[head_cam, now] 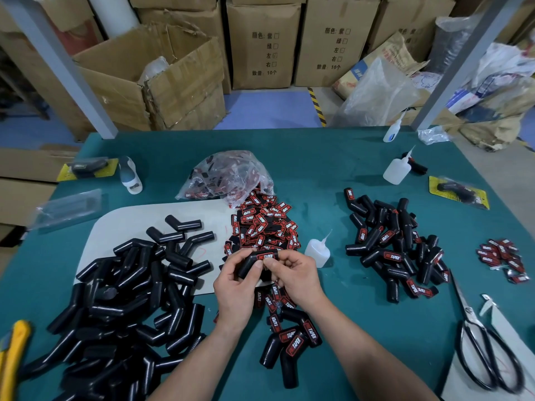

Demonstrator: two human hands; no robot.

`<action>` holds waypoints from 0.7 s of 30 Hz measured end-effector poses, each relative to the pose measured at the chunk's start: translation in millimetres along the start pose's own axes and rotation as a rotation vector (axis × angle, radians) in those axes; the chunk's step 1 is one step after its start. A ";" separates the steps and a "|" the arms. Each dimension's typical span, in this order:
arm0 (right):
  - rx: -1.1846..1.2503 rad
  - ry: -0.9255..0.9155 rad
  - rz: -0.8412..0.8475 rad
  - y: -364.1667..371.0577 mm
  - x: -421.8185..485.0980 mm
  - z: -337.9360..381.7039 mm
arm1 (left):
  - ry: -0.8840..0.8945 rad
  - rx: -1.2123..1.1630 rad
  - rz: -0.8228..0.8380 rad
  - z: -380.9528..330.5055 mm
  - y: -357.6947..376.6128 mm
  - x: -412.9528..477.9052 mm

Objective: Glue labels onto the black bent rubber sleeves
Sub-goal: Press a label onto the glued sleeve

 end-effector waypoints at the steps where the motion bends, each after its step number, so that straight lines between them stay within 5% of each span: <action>1: -0.003 -0.001 0.000 -0.2 0.0 0.4 | -0.004 0.002 -0.002 0.3 0.0 0.0; 21: 0.058 -0.046 0.116 2.5 0.3 9.7 | 0.004 0.002 -0.012 2.4 -3.9 2.7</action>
Point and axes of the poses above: each hand's wrist, its own x-axis towards the middle knuckle, its own y-axis out of the palm, z = x × y, the point moved 7 cm from there along x, towards the middle knuckle, and after that the axes turned 9 degrees about z, right-handed, at the moved point
